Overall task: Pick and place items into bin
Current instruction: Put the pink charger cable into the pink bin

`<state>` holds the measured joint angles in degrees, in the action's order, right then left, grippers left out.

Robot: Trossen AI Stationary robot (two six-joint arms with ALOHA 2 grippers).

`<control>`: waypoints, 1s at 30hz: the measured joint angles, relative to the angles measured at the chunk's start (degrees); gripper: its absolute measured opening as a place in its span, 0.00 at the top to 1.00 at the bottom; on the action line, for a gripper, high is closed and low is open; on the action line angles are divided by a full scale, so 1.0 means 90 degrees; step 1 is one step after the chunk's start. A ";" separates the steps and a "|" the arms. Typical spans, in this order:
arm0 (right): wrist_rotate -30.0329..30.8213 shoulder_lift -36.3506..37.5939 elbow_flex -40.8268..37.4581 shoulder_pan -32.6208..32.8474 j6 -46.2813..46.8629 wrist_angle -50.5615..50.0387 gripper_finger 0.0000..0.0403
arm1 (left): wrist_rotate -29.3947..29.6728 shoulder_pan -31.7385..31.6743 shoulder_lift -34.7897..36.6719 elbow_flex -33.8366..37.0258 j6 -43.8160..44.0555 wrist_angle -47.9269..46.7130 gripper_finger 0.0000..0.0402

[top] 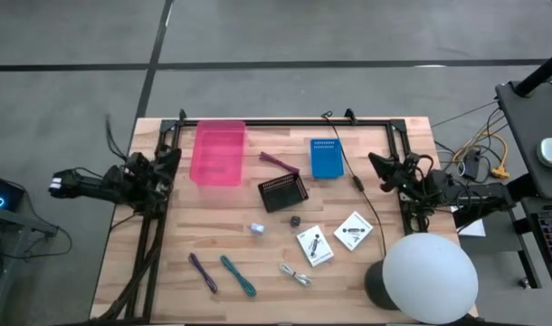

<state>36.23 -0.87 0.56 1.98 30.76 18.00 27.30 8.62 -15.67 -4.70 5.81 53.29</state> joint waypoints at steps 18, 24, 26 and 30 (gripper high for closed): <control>-0.0169 -0.0001 0.0000 0.0000 -0.0454 -0.0181 0.92 | 0.0370 -0.0216 -0.3267 -0.2788 -0.0273 -0.0575 0.53; -0.0642 -0.0006 0.0000 0.0000 -0.0466 -0.0212 0.76 | -0.0073 -0.0625 -0.4263 -0.3314 0.0323 -0.1176 0.53; -0.0727 -0.0005 0.0000 0.0000 -0.0462 -0.0278 0.70 | -0.0230 -0.0743 -0.4490 -0.3555 0.0318 -0.1132 0.53; -0.0748 -0.0008 0.0000 0.0001 -0.0440 -0.0470 0.60 | -0.0673 -0.1071 -0.4758 -0.3991 0.0361 -0.1877 0.53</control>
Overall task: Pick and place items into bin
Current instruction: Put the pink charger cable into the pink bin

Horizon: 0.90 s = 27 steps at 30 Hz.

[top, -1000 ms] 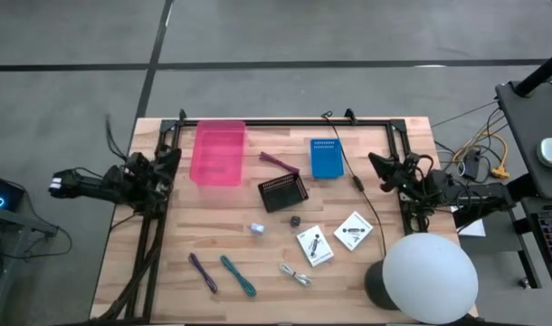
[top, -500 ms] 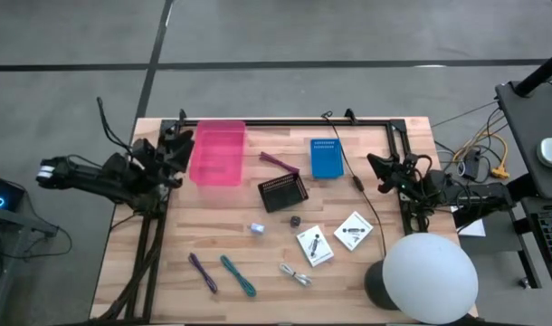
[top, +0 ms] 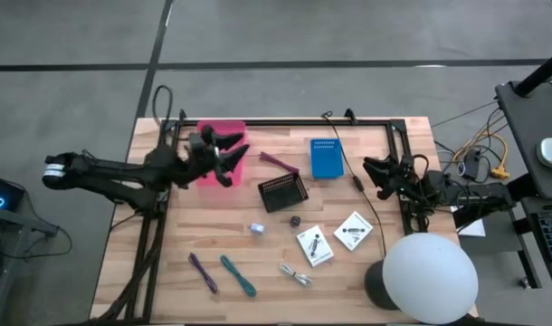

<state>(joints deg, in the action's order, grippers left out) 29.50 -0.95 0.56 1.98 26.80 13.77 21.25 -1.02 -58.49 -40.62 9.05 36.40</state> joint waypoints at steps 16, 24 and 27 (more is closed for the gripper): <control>0.0055 -0.0002 -0.0002 -0.0001 -0.0002 -0.0032 0.52 | -0.2929 -0.2004 -0.1482 -0.2210 0.0228 -0.4110 0.53; 0.0073 -0.0002 -0.0002 -0.0001 0.0018 -0.0032 0.52 | -0.4474 -0.2814 -0.2591 -0.2575 0.0112 -0.4510 0.53; 0.0073 -0.0002 -0.0002 -0.0001 0.0019 -0.0032 0.52 | -0.4682 -0.2865 -0.3028 -0.2668 -0.0224 -0.4784 0.53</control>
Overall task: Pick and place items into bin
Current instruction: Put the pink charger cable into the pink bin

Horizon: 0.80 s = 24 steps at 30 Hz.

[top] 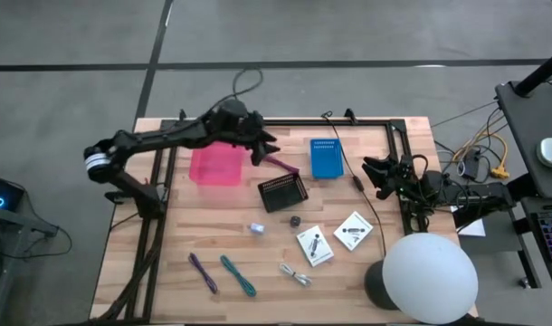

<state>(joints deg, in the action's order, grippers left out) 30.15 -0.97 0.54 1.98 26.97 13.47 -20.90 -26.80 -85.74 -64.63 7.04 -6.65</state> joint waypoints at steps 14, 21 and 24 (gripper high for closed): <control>0.0000 0.0002 0.0000 0.0000 0.0002 0.0000 0.52 | 0.0894 -0.0124 -0.1547 -0.0407 -0.1504 -0.0498 0.53; -0.0004 0.0007 0.0000 0.0000 0.0002 0.0000 0.52 | 0.1029 -0.0209 -0.2042 -0.0446 -0.2330 -0.0872 0.53; -0.0005 0.0007 0.0000 0.0002 0.0002 0.0000 0.52 | 0.1081 -0.0261 -0.2095 -0.0444 -0.2366 -0.0909 0.53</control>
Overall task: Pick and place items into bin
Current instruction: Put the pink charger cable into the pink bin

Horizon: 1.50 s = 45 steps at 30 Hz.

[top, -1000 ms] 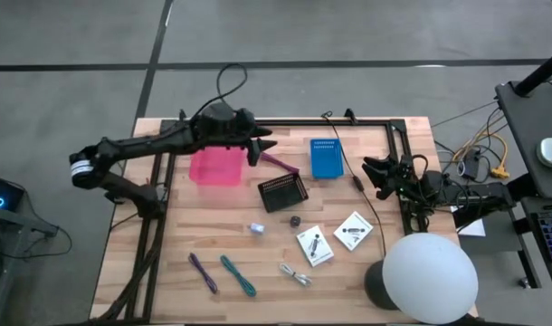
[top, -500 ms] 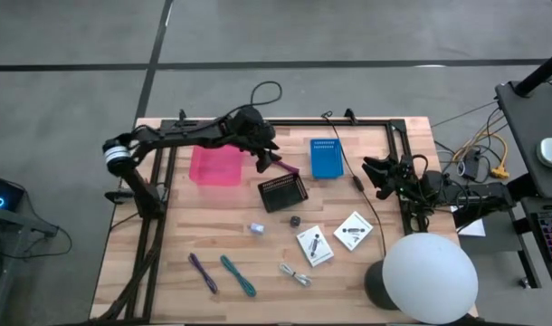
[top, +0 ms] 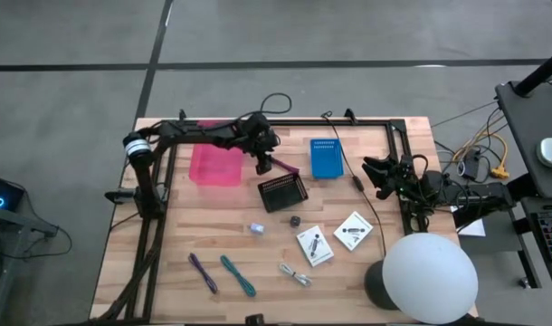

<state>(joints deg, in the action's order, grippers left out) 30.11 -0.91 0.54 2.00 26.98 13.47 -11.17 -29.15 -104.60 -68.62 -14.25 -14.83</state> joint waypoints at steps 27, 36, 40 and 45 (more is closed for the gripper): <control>-0.0008 -0.0049 0.0000 -0.0002 0.0313 -0.0340 0.52 | 0.0390 -0.0143 -0.0558 0.0005 -0.0977 -0.0219 0.53; -0.0010 -0.0049 0.0000 0.0000 0.0321 -0.0338 0.52 | 0.0446 -0.0148 -0.0708 0.0010 -0.0970 -0.0213 0.53; -0.0010 -0.0049 0.0000 0.0000 0.0318 -0.0338 0.52 | 0.0479 -0.0148 -0.0733 -0.0008 -0.0972 -0.0199 0.56; -0.0009 -0.0049 0.0000 0.0000 0.0318 -0.0338 0.52 | 0.0521 -0.0150 -0.0733 -0.0012 -0.0977 -0.0197 0.70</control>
<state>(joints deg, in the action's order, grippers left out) 30.03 -1.34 0.54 2.00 29.85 10.44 -6.48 -30.50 -111.20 -68.73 -23.05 -16.61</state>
